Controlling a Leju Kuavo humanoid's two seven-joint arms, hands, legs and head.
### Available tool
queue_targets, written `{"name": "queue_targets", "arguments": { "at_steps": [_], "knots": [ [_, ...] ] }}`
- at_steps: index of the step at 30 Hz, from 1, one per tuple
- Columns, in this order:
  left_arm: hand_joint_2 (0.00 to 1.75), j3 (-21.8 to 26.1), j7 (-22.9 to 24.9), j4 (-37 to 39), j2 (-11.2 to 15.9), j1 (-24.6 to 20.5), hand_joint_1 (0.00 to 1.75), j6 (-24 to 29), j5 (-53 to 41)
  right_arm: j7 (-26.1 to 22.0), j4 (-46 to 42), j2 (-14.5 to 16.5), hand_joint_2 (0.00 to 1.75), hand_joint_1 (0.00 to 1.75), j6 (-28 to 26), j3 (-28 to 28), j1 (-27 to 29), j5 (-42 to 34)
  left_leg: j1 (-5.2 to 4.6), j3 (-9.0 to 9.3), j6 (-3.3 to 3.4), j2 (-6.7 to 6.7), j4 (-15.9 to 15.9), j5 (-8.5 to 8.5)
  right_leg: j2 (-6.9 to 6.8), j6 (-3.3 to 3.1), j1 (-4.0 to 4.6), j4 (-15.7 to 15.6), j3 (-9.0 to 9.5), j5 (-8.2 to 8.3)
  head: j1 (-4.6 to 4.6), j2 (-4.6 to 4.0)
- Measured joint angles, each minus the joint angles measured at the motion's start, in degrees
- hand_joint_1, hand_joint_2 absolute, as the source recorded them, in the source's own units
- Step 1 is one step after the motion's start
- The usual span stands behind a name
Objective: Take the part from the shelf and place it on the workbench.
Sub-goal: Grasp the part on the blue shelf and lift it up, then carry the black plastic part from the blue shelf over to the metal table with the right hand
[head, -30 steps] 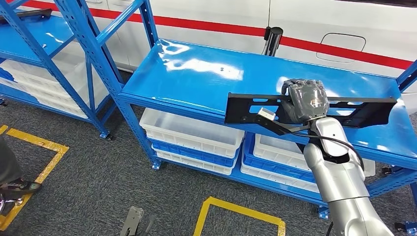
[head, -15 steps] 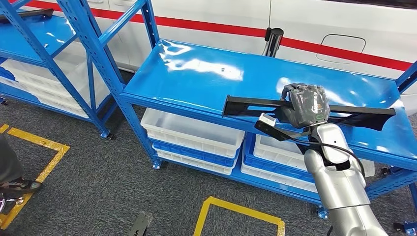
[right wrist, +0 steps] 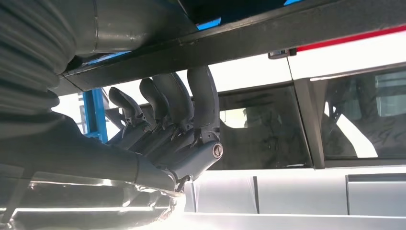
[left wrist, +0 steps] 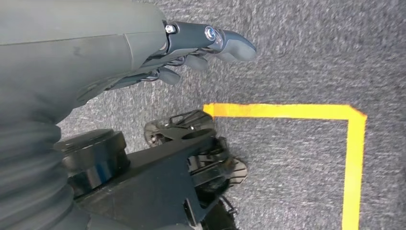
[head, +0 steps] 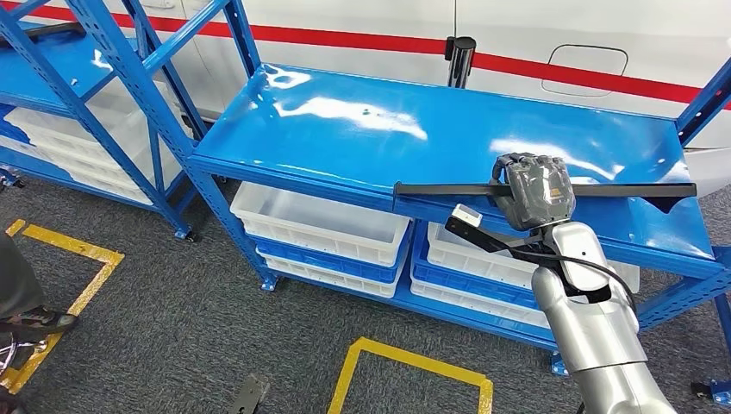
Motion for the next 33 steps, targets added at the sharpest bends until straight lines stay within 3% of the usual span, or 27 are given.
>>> {"name": "queue_targets", "arguments": {
  "at_steps": [1, 2, 4, 5, 6, 8, 10, 11, 13, 15, 16, 17, 19, 21, 22, 24, 25, 27, 29, 30, 31, 32, 33],
  "knots": [
    [1.75, 0.0, 0.0, 0.0, 0.0, 0.0, 0.00, 0.0, 0.0, 0.1, 0.0, 0.0, 1.75, 1.57, 0.0, 0.0, 0.0, 0.1, -0.22, 0.81, 0.56, -0.02, -0.6, 0.49, -0.01, -0.24, 0.37, 0.0, -0.38, 0.36, 0.00, 0.00],
    [1.75, 0.0, 0.1, 0.0, 0.0, 0.0, 0.00, 0.0, 0.0, 0.1, 0.1, 0.0, 1.75, 1.57, 0.0, 0.0, 0.0, 0.2, -0.56, 2.78, 1.38, -0.04, -3.4, 1.74, 0.00, -0.40, 0.72, 0.0, -0.71, 0.75, -0.01, 0.00],
    [1.75, 0.0, 0.4, 0.0, 0.1, -0.2, 0.00, 0.0, -0.1, 0.3, 0.0, 0.0, 1.75, 1.57, 0.0, 0.0, 0.0, 0.4, -1.65, 7.97, 3.54, -0.03, -11.3, 4.13, -0.02, -0.45, 1.06, -0.2, -1.08, 1.55, 0.16, -0.01],
    [1.75, 0.0, 0.6, 0.0, 0.2, -0.3, 0.00, 0.0, -0.2, 0.5, 0.0, 0.0, 1.75, 1.57, 0.0, 0.0, 0.0, 0.5, -2.17, 9.57, 4.41, 0.01, -14.0, 4.89, -0.06, -0.28, 1.01, -0.3, -1.13, 1.92, 0.26, -0.01],
    [1.75, 0.0, 0.8, 0.0, 0.2, -0.4, 0.00, 0.0, -0.3, 0.6, 0.0, 0.0, 1.75, 1.57, 0.0, 0.0, 0.0, 0.6, -2.64, 10.26, 4.94, 0.04, -15.4, 5.31, -0.11, 0.04, 0.80, -0.5, -1.14, 2.28, 0.31, -0.01],
    [1.75, 0.0, 1.2, 0.0, 0.2, -0.5, 0.00, 0.0, -0.5, 0.8, 0.0, -0.1, 1.75, 1.57, 0.1, 0.0, 0.1, 0.7, -3.13, 9.74, 5.27, 0.06, -16.1, 6.43, -0.16, 0.94, 0.50, -1.1, -1.12, 3.26, 0.22, -0.01],
    [1.75, 0.0, 1.4, 0.0, 0.1, -0.5, 0.00, 0.0, -0.6, 0.9, 0.0, -0.2, 1.75, 1.57, 0.2, -0.1, 0.2, 0.9, -2.92, 9.35, 5.12, 0.25, -17.6, 8.54, -0.22, 1.20, 0.65, -1.0, -1.70, 2.91, 0.24, -0.01],
    [1.75, 0.0, 1.4, 0.0, 0.1, -0.5, 0.00, 0.0, -0.7, 0.9, 0.0, -0.3, 1.75, 1.57, 0.2, -0.1, 0.2, 1.0, -2.71, 8.91, 4.98, 0.35, -18.3, 9.72, -0.24, 0.94, 0.79, 0.3, -2.38, 1.33, 0.28, 0.00],
    [1.75, 0.0, 1.5, 0.0, 0.0, -0.5, 0.00, 0.0, -0.8, 1.0, 0.0, -0.5, 1.75, 1.57, 0.2, -0.2, 0.3, 1.1, -2.46, 7.49, 4.54, 0.45, -18.7, 11.55, -0.28, 0.32, 0.72, 6.5, -4.39, -3.95, 0.35, -0.01],
    [1.75, 0.0, 1.6, 0.0, -0.2, -0.4, 0.00, 0.0, -0.9, 1.0, 0.0, -0.6, 1.75, 1.57, 0.2, -0.2, 0.5, 1.2, -2.39, 5.66, 4.15, 0.56, -18.6, 12.90, -0.30, 0.82, 0.46, 13.4, -5.56, -7.18, 0.40, -0.01],
    [1.75, -0.1, 1.7, 0.0, -0.2, -0.3, 0.00, -0.1, -1.0, 1.0, 0.0, -0.6, 1.75, 1.57, 0.2, -0.2, 0.7, 1.2, -2.31, 4.76, 3.91, 0.63, -18.6, 13.54, -0.32, 1.55, 0.31, 14.6, -4.91, -7.13, 0.39, 0.00],
    [1.75, -0.1, 1.7, 0.1, -0.2, -0.2, 0.00, -0.1, -1.0, 1.0, 0.0, -0.6, 1.75, 1.57, 0.2, -0.2, 0.8, 1.2, -2.19, 3.93, 3.62, 0.70, -18.5, 14.11, -0.36, 2.38, 0.14, 13.7, -3.21, -6.36, 0.42, 0.00],
    [1.75, -0.1, 1.8, 0.1, -0.2, -0.2, 0.00, -0.1, -1.1, 1.1, 0.0, -0.6, 1.75, 1.57, 0.2, -0.2, 0.8, 1.3, -2.03, 2.40, 2.87, 0.72, -18.0, 15.05, -0.55, 3.68, -0.20, 6.2, 3.11, -5.20, 0.45, 0.00],
    [1.75, -0.1, 1.9, 0.1, -0.2, -0.2, 0.00, -0.1, -1.2, 1.4, -0.1, -0.6, 1.75, 1.57, 0.2, -0.2, 0.9, 1.6, -2.19, 1.46, 2.19, 0.66, -17.1, 15.67, -0.55, 3.46, 0.08, -0.3, 7.67, -5.93, 0.31, 0.00],
    [1.75, -0.1, 1.9, 0.1, -0.2, -0.2, 0.00, 0.0, -1.2, 1.5, -0.2, -0.6, 1.75, 1.57, 0.2, -0.2, 1.0, 1.8, -2.32, 1.21, 2.00, 0.60, -16.9, 15.95, -0.48, 3.05, 0.26, -1.4, 8.35, -6.49, 0.19, 0.00],
    [1.75, -0.1, 2.0, 0.1, -0.2, -0.2, 0.00, 0.0, -1.3, 2.0, -0.2, -0.6, 1.75, 1.57, 0.3, -0.2, 1.4, 2.2, -2.21, 0.74, 1.68, 0.48, -16.5, 16.46, -0.53, 1.94, 0.09, -1.5, 7.66, -6.04, -0.01, -0.01],
    [1.75, -0.1, 2.0, 0.1, -0.1, -0.1, 0.00, 0.0, -1.3, 2.2, -0.2, -0.6, 1.75, 1.57, 0.4, -0.2, 1.5, 2.3, -2.05, 0.23, 1.43, 0.41, -15.9, 15.67, -0.59, 1.20, -0.06, -1.4, 7.32, -5.57, -0.09, -0.01],
    [1.75, -0.1, 2.2, 0.1, -0.1, -0.1, 0.00, 0.0, -1.5, 2.8, -0.3, -0.6, 1.75, 1.57, 0.8, -0.2, 1.6, 2.8, -1.66, -1.41, 0.66, 0.25, -11.8, 11.13, -0.70, -0.15, -0.22, -1.5, 6.14, -4.33, -0.21, 0.00],
    [1.75, -0.2, 2.4, 0.1, -0.1, -0.1, 0.00, 0.0, -1.8, 3.4, -0.4, -0.6, 1.75, 1.57, 1.2, -0.2, 1.6, 3.2, -1.31, -3.25, -0.03, 0.17, -4.4, 5.58, -0.70, -0.59, -0.07, -1.4, 4.64, -3.11, -0.32, 0.00],
    [1.75, -0.3, 2.5, 0.1, -0.1, -0.1, 0.00, 0.0, -1.9, 3.6, -0.4, -0.6, 1.75, 1.57, 1.2, -0.3, 1.7, 3.3, -1.12, -3.61, -0.20, 0.18, -1.3, 4.34, -0.69, -0.56, 0.01, -1.4, 3.89, -2.53, -0.32, 0.00],
    [1.75, -0.3, 2.6, 0.1, -0.1, -0.1, 0.00, 0.0, -2.0, 3.7, -0.4, -0.6, 1.75, 1.57, 1.3, -0.3, 1.7, 3.4, -0.98, -3.20, -0.23, 0.18, 0.2, 4.36, -0.68, -0.46, 0.08, -1.4, 3.19, -1.98, -0.32, 0.00],
    [1.75, -0.4, 2.7, 0.1, -0.1, -0.1, 0.00, -0.1, -2.2, 3.9, -0.4, -0.7, 1.75, 1.57, 1.3, -0.4, 1.8, 3.4, -0.90, -1.77, -0.12, 0.18, -0.4, 5.36, -0.66, -0.33, 0.14, -1.3, 2.55, -1.46, -0.33, 0.00],
    [1.75, -0.4, 2.8, 0.1, -0.1, -0.1, 0.00, -0.1, -2.3, 3.9, -0.4, -0.7, 1.75, 1.57, 1.2, -0.5, 1.9, 3.4, -0.87, 0.73, 0.15, 0.14, -3.1, 6.71, -0.63, -0.16, 0.19, -1.3, 2.01, -0.97, -0.33, 0.00]
  ]
}}
